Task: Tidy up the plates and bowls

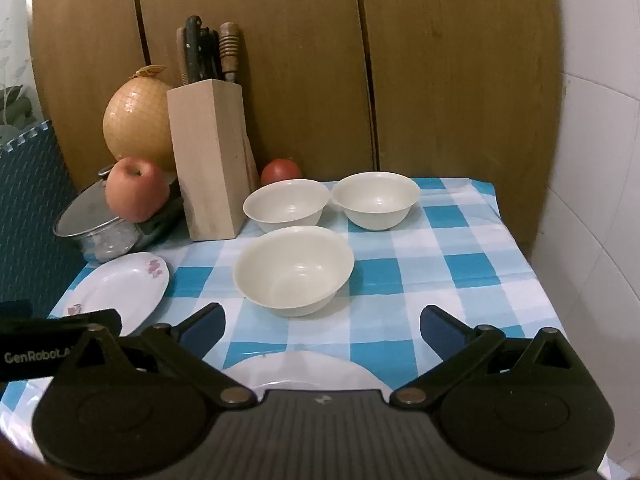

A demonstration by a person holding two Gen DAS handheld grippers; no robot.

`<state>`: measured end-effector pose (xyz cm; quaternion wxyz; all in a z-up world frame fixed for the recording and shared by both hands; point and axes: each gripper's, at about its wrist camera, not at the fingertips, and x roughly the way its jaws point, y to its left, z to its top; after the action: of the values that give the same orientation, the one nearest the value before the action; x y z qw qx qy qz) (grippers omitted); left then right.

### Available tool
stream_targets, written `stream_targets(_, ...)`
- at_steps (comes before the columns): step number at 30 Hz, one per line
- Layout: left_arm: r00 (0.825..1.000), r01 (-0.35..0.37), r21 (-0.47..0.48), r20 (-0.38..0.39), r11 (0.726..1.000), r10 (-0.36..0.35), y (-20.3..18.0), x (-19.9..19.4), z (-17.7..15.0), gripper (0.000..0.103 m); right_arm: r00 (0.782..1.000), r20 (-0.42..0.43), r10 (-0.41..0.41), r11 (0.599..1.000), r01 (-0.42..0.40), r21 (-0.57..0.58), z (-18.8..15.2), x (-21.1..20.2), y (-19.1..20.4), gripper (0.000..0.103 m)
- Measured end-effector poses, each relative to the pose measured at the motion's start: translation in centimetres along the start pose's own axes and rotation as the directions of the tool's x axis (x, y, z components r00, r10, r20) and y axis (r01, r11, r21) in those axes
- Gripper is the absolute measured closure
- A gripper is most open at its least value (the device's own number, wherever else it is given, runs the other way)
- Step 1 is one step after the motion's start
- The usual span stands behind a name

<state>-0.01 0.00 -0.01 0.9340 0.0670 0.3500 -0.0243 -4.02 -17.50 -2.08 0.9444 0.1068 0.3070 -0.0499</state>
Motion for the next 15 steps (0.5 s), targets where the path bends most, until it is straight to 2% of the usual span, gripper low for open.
stream_targets(15, 0.999, 0.009, 0.001, -0.031, 1.0, -0.009, 0.3, 0.5, -0.7, 0.0, 1.0, -0.008, 0.01, 1.0, -0.01, -0.006, 0.0, 0.1, -0.1, 0.002)
